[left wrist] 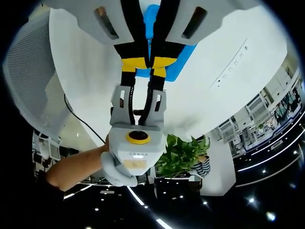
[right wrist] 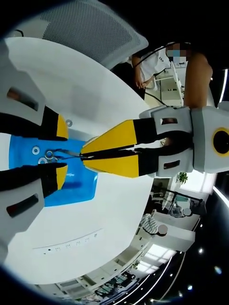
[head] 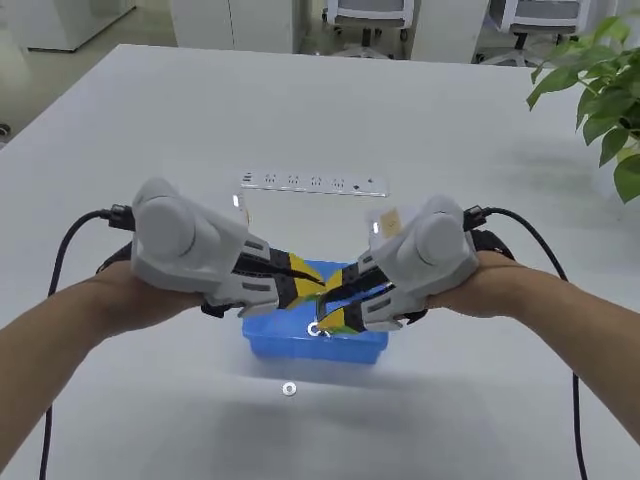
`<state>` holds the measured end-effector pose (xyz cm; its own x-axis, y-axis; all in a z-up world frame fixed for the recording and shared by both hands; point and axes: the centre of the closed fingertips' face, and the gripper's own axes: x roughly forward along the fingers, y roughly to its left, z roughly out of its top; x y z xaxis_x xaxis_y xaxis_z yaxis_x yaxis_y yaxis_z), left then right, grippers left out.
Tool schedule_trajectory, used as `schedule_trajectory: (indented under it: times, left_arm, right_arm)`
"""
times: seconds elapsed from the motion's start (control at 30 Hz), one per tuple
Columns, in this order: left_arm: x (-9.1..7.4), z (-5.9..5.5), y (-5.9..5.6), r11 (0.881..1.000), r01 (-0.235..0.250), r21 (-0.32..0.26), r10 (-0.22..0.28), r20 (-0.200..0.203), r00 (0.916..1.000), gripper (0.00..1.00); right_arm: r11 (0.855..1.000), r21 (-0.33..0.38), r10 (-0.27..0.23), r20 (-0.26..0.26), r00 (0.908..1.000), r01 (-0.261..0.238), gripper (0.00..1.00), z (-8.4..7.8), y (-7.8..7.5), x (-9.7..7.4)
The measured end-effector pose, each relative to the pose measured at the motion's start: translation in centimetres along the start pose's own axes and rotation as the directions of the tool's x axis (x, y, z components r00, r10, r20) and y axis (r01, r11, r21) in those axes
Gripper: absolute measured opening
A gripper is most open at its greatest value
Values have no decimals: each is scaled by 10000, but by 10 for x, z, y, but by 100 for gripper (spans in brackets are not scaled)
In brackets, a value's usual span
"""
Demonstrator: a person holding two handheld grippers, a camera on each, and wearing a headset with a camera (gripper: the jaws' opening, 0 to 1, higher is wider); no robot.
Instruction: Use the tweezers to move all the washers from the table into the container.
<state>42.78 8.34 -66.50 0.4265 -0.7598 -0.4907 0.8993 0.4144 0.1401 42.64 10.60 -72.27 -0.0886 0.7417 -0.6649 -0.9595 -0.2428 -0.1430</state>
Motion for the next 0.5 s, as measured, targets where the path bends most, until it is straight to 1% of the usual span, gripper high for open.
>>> schedule_trajectory:
  times: [0.33, 0.43, 0.5]
  left_arm:
    - [-12, 10, 1, 9997, -175, -158, 177, 107, 9998, 5]
    - [-16, 14, 1, 9995, -216, -241, 221, 168, 9996, 5]
    - [-19, 15, 2, 9994, -292, -205, 294, 118, 9995, 5]
  right_arm:
    - [9989, 344, -316, 230, 9992, 308, 32, 7, 0, -11]
    - [9983, 413, -417, 191, 9989, 409, 36, 8, 0, -14]
    - [9974, 496, -535, 224, 9983, 523, 38, 8, 1, -18]
